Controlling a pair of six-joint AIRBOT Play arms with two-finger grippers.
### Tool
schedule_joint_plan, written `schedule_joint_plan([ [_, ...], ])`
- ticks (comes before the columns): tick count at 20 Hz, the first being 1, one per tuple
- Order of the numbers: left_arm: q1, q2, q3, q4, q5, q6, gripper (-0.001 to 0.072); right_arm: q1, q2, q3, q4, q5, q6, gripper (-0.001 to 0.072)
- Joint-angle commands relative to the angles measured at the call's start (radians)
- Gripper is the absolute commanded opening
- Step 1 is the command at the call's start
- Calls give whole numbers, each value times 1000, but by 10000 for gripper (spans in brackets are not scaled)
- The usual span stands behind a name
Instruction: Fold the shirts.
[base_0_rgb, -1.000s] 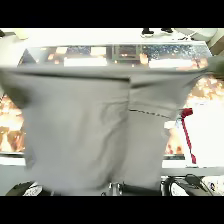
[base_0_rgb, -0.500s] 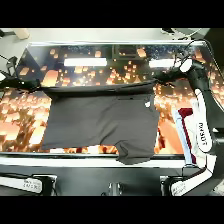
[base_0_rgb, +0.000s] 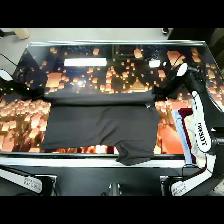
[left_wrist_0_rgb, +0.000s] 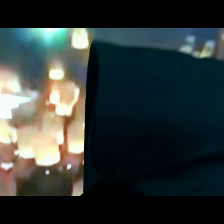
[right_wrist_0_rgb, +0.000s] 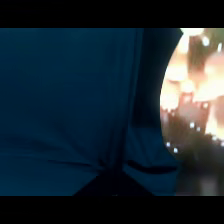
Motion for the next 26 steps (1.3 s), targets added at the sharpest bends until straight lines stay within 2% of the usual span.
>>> schedule_joint_plan([
  [1,-6,-6,-97,40,-129,-39,26,1,-1,-106,-19,89,44,30],
  [3,-14,-6,-127,26,-118,-39,32,1,0,-117,-10,24,105,31],
  [4,-14,-5,-123,24,-119,-39,120,1,3,-116,14,-2,128,109],
  [5,-11,1,-112,24,-123,-39,297,0,8,-114,38,-19,127,312],
  [6,-3,13,-93,24,-138,-39,447,0,20,-99,50,5,111,470],
  [7,11,26,-72,25,-155,-39,466,0,37,-79,40,60,76,515],
  [10,80,100,-89,27,-242,-35,466,-48,112,-93,-20,252,26,514],
  [11,102,140,-145,28,-261,-19,466,-72,153,-148,-15,274,9,513],
  [13,143,267,-381,28,-206,8,466,-108,254,-315,-6,212,6,491],
  [15,187,406,-674,27,-75,42,466,-111,359,-492,16,111,-33,491],
  [17,221,490,-857,19,-6,82,466,-111,430,-605,36,55,-61,491],
  [19,227,532,-941,16,6,150,466,-111,465,-643,36,44,-81,491],
  [26,226,534,-973,1,122,153,472,-111,472,-645,41,6,-95,491],
])
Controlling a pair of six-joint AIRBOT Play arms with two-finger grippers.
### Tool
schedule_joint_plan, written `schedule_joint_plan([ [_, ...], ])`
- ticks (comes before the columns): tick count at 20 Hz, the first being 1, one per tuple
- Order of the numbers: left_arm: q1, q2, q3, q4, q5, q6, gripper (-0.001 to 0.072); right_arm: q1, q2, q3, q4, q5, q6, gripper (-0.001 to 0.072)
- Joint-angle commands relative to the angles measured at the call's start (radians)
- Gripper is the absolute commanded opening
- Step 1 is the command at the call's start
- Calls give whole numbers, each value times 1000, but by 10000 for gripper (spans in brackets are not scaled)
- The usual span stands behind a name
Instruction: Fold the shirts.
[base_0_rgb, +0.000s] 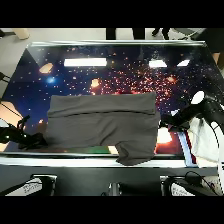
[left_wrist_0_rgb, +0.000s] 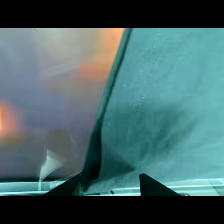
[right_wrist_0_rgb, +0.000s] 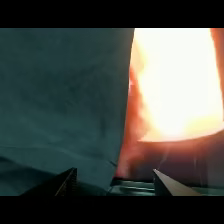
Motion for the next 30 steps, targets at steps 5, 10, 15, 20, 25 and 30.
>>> schedule_joint_plan([
  [5,-17,8,-48,-45,135,10,466,0,10,-11,4,-23,-8,492],
  [10,-34,10,-89,-45,140,-3,27,0,50,-130,34,0,-35,517],
  [15,-35,15,-88,-45,140,-3,26,0,132,-360,161,-39,-71,535],
  [20,-35,32,-88,-45,130,-3,26,0,132,-468,258,-117,-70,534],
  [25,-35,43,-88,-45,121,-3,27,0,132,-532,274,-185,-56,472],
  [30,-35,65,-81,-65,114,5,26,0,135,-518,344,-229,-80,29],
])
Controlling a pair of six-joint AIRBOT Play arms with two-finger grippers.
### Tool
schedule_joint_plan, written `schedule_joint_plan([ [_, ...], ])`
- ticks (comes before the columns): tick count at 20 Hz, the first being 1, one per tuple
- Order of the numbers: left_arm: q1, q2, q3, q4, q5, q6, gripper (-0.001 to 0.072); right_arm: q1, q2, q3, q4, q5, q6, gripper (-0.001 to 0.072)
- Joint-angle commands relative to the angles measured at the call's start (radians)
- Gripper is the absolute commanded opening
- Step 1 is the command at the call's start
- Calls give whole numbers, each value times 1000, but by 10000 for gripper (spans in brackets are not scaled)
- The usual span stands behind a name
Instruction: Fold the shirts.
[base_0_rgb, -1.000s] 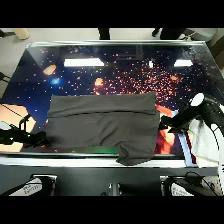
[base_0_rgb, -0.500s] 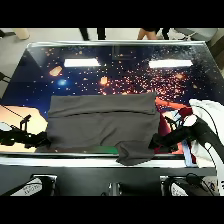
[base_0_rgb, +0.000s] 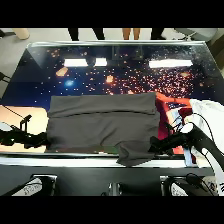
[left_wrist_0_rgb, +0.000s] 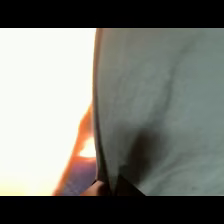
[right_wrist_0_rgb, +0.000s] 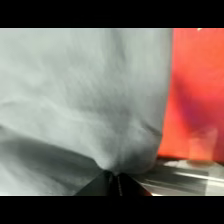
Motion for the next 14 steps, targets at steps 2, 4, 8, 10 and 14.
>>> schedule_joint_plan([
  [2,1,63,38,-61,-37,28,25,0,37,63,33,39,-59,28],
  [4,1,126,104,-85,-63,23,23,0,90,184,-5,91,-42,27],
  [8,0,136,248,-138,-52,-46,21,0,72,462,-38,-8,15,27],
  [10,-19,77,314,-182,-25,-47,21,0,-16,573,-28,-75,28,27],
  [14,-81,-133,544,-201,12,-78,22,0,-250,766,24,-179,28,27],
])
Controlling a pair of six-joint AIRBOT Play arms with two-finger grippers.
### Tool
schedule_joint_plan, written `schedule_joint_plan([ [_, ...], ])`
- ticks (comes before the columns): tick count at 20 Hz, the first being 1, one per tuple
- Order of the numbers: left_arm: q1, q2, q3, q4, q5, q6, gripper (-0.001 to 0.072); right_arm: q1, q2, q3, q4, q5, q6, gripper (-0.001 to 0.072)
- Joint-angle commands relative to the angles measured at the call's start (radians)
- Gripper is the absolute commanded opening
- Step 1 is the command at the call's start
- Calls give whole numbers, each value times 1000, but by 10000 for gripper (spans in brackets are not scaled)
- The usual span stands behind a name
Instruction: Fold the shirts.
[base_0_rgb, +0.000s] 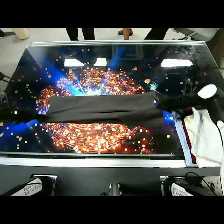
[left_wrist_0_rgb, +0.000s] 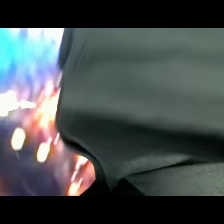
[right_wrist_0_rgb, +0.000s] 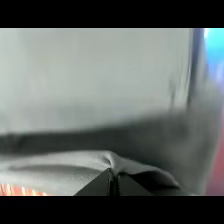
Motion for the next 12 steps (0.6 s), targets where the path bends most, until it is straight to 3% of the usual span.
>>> schedule_joint_plan([
  [1,-51,-184,219,-30,37,-37,22,0,-183,172,47,-135,8,27],
  [5,-116,-447,440,-29,37,-87,24,14,-356,224,189,-263,7,30],
  [8,-136,-565,501,-29,39,-135,38,47,-431,224,179,-279,3,32],
  [9,-135,-586,503,-29,40,-180,169,55,-439,224,175,-276,2,71],
  [10,-132,-592,503,-29,40,-191,483,55,-436,224,177,-275,-19,284],
  [11,-124,-589,508,-26,39,-185,720,43,-422,227,171,-261,-48,596],
  [12,-109,-581,524,-24,26,-157,720,23,-401,238,149,-223,-77,709],
])
